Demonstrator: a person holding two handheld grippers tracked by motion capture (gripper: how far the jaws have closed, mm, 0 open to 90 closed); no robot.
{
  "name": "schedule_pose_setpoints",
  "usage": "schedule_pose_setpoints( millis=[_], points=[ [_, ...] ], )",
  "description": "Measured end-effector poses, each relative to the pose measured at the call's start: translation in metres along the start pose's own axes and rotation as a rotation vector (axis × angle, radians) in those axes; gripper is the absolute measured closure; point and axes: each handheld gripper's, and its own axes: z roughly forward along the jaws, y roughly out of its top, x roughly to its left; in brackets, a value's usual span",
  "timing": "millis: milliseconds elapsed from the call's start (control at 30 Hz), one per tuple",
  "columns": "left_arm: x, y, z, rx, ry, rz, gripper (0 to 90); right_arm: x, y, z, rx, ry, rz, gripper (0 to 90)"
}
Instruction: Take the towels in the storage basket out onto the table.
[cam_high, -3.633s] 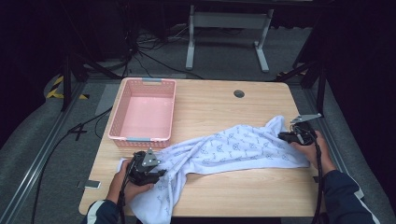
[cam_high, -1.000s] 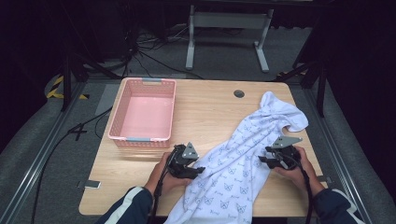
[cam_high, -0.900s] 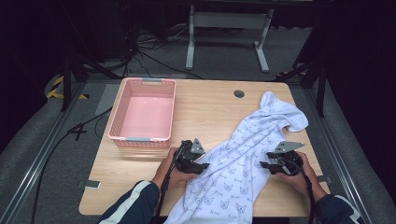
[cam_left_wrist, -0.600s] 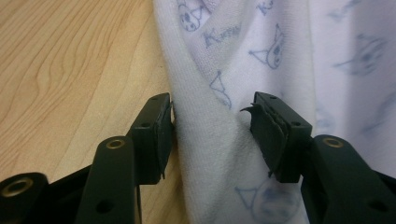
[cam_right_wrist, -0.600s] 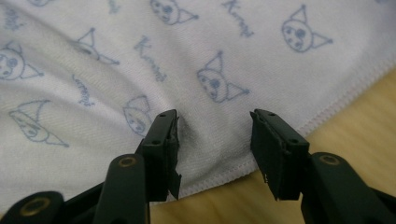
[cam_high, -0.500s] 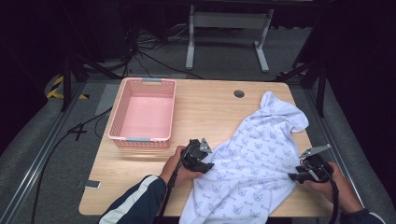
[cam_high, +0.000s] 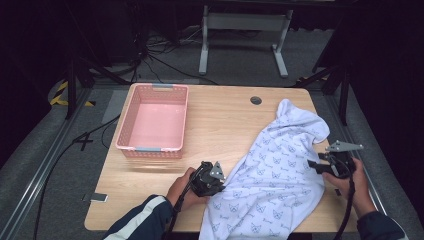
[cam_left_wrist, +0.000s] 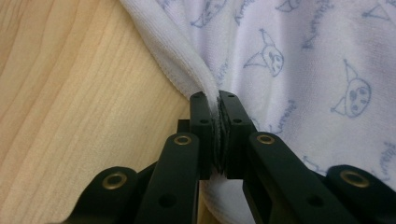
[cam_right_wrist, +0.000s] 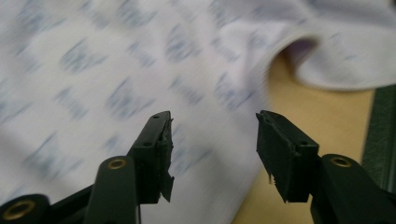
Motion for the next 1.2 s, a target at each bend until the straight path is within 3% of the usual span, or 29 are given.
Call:
schedule_pose_setpoints(
  millis=[33, 100, 167, 233, 300, 367, 400, 433, 533, 700, 767, 867, 933, 1000, 1033, 1067, 1100, 1167, 1200],
  points=[
    [0.000, -0.003, -0.001, -0.012, -0.006, -0.013, 86.2, -0.010, 0.008, 0.016, -0.013, -0.027, 0.046, 40.3],
    [-0.001, -0.005, -0.002, -0.012, -0.002, -0.017, 86.3, -0.014, 0.011, 0.022, -0.025, -0.027, 0.058, 39.3],
    [-0.002, -0.008, -0.005, -0.007, 0.012, -0.012, 86.4, -0.022, 0.019, 0.039, -0.016, -0.024, 0.103, 39.2],
    [-0.003, -0.014, -0.011, -0.006, 0.030, -0.015, 86.6, -0.027, 0.031, 0.061, 0.018, -0.015, 0.114, 41.6],
    [-0.004, -0.017, -0.013, -0.014, 0.042, -0.021, 86.9, -0.028, 0.035, 0.069, 0.040, -0.023, 0.108, 44.7],
    [-0.005, -0.022, -0.018, -0.005, 0.040, -0.025, 87.0, -0.029, 0.046, 0.085, 0.043, 0.011, 0.104, 48.1],
    [-0.007, -0.025, -0.020, -0.014, 0.049, -0.032, 87.0, -0.029, 0.046, 0.085, 0.043, 0.011, 0.104, 48.1],
    [-0.009, -0.031, -0.026, -0.024, 0.057, -0.044, 87.0, -0.028, 0.058, 0.095, 0.049, 0.008, 0.072, 51.8],
    [-0.014, -0.039, -0.034, -0.044, 0.061, -0.062, 87.0, -0.028, 0.072, 0.110, 0.048, 0.038, 0.070, 52.4],
    [-0.027, -0.046, -0.035, -0.042, 0.051, -0.072, 87.0, -0.015, 0.095, 0.130, 0.049, 0.069, 0.045, 53.0],
    [-0.033, -0.047, -0.035, -0.030, 0.052, -0.067, 87.0, -0.001, 0.108, 0.142, 0.044, 0.093, 0.011, 53.6],
    [-0.042, -0.049, -0.033, -0.023, 0.025, -0.060, 86.6, 0.007, 0.114, 0.148, 0.034, 0.110, -0.021, 53.7],
    [-0.051, -0.045, -0.031, -0.028, -0.006, -0.030, 86.2, 0.015, 0.118, 0.151, 0.032, 0.115, -0.025, 55.6],
    [-0.054, -0.042, -0.029, -0.025, -0.012, -0.015, 85.7, 0.016, 0.117, 0.148, 0.046, 0.115, -0.043, 59.2],
    [-0.055, -0.042, -0.028, -0.029, -0.019, -0.021, 85.0, 0.016, 0.115, 0.145, 0.053, 0.122, -0.040, 64.9],
    [-0.055, -0.042, -0.028, -0.029, -0.019, -0.021, 83.8, 0.016, 0.115, 0.145, 0.053, 0.122, -0.040, 64.9],
    [-0.053, -0.040, -0.026, -0.040, -0.020, -0.021, 82.8, 0.015, 0.109, 0.136, 0.065, 0.125, -0.070, 78.7],
    [-0.051, -0.039, -0.025, -0.036, -0.026, -0.028, 82.3, 0.015, 0.106, 0.132, 0.071, 0.121, -0.083, 81.9],
    [-0.050, -0.037, -0.024, -0.033, -0.034, -0.025, 81.6, 0.012, 0.097, 0.120, 0.102, 0.112, -0.117, 84.0]
  ],
)
